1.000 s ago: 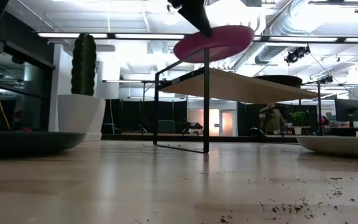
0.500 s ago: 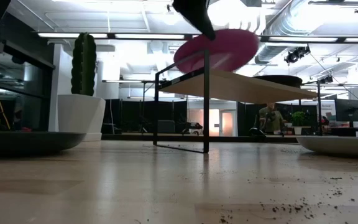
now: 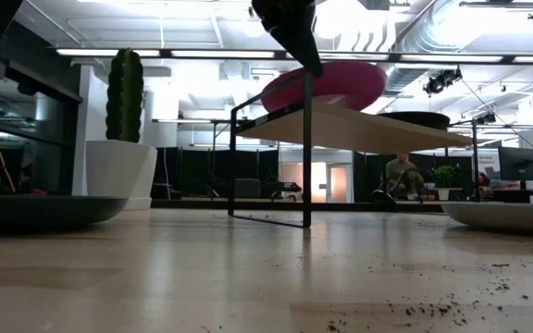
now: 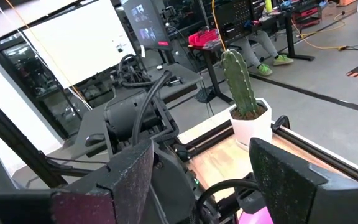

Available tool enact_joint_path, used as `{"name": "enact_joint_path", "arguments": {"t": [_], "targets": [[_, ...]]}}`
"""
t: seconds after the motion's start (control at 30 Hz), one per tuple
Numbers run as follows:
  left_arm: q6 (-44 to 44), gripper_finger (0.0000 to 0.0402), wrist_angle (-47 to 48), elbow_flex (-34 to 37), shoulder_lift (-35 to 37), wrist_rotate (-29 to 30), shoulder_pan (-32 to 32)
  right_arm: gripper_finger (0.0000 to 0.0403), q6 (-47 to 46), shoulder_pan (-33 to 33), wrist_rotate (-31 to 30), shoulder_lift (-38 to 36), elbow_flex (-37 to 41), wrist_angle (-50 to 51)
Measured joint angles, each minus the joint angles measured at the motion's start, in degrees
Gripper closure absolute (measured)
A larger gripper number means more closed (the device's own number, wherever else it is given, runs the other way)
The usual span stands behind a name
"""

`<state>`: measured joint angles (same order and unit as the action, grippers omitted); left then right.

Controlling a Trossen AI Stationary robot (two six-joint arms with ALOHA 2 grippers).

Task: Place and stack plates onto a shelf
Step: Put the top pink plate on the shelf, then stack the gray plate on top of the pink plate on the shelf

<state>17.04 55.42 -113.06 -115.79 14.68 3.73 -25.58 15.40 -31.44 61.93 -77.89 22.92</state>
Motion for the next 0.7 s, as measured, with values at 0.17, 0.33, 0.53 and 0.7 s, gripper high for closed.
{"name": "enact_joint_path", "arguments": {"t": [0.17,0.33,0.53,0.7], "targets": [[-0.3,0.0382,0.0,0.0,0.0,-0.7,-0.1,0.0153,0.0,0.0,0.0,0.0,0.0,0.1],[-0.9,0.0359,0.0,0.0,0.0,-0.7,-0.4,0.0153,0.1,0.0,0.1,0.0,0.0,0.4],[-2.0,0.0331,0.0,0.0,0.0,-0.6,-1.1,0.0153,0.0,0.0,0.1,0.0,0.0,0.4],[-5.9,0.0303,-0.1,0.0,0.4,-0.5,-1.9,0.0153,0.1,0.0,0.1,0.0,0.0,0.4]]}}
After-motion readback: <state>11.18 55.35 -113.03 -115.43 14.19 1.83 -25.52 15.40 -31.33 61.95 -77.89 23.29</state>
